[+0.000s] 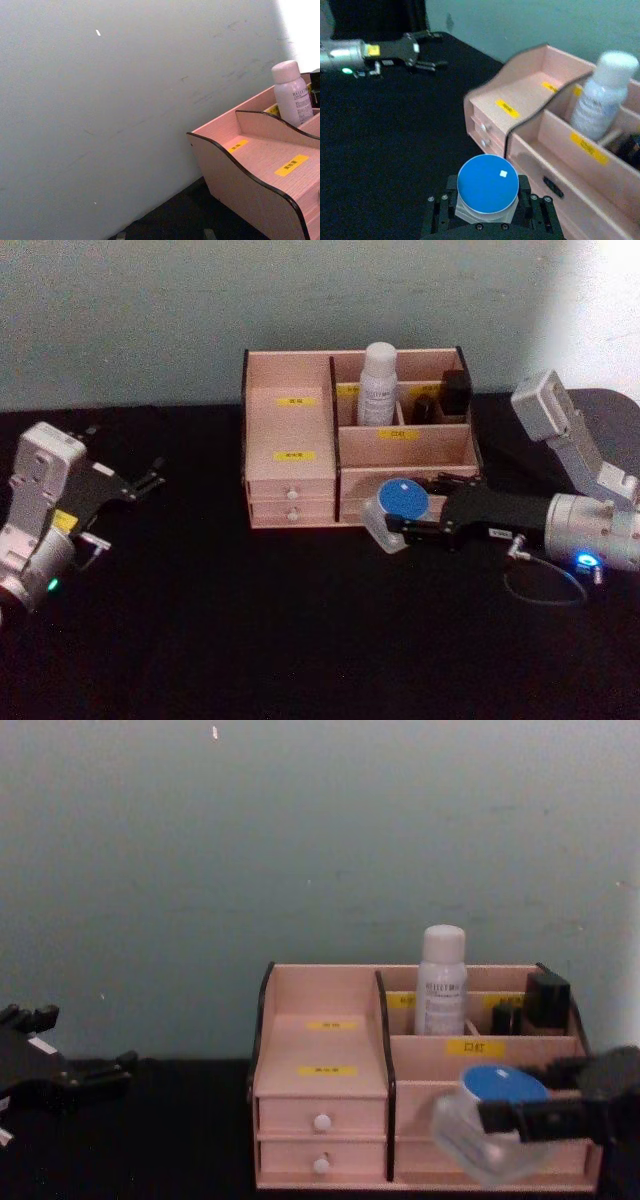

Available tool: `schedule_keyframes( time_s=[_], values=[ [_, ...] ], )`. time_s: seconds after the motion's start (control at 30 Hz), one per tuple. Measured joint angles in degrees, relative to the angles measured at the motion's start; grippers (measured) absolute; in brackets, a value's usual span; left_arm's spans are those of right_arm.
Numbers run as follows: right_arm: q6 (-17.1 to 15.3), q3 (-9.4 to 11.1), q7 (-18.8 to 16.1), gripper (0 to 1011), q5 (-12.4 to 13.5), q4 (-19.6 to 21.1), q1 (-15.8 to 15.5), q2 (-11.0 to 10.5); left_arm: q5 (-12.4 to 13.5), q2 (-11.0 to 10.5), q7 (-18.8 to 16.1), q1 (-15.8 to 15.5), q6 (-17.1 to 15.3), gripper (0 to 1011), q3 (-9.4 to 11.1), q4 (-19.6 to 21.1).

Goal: Pick up the facial cleanser and watermelon frost from the table and place them into the tiered storage box.

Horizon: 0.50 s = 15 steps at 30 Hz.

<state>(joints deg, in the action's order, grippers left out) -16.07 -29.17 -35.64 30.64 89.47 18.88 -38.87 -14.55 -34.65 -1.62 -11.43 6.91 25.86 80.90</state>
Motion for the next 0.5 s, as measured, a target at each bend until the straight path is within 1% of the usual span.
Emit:
schedule_keyframes(
  time_s=[0.1,0.2,0.23,0.3,0.33,0.43,0.5],
  values=[
    [0.4,-0.8,-0.4,728,0.0,-0.1,1.4,0.7,0.0,0.0,0.0,0.0,0.0,1001,0.0,0.0],
    [0.5,-1.2,-0.3,728,0.1,-0.2,2.3,1.5,0.0,0.0,0.0,0.0,0.0,1001,0.0,0.0],
    [0.5,-1.4,-0.2,726,0.3,-0.3,3.0,2.2,0.0,0.0,0.0,0.0,0.0,1001,0.0,0.0],
    [0.5,-1.6,0.1,728,0.4,-0.5,3.6,2.7,0.0,0.0,0.0,0.0,0.0,1001,0.0,0.0],
    [0.5,-2.0,0.4,728,0.4,-0.9,4.4,3.6,0.0,0.0,0.0,0.0,0.0,1001,0.0,0.0],
    [0.3,-2.6,0.9,728,0.3,-1.5,5.5,4.5,0.0,0.0,0.0,0.0,0.0,1001,0.0,0.0],
    [-0.2,-3.4,1.4,728,0.1,-2.4,6.8,5.6,0.0,0.0,0.0,0.0,0.0,1001,0.0,0.0]
  ],
)
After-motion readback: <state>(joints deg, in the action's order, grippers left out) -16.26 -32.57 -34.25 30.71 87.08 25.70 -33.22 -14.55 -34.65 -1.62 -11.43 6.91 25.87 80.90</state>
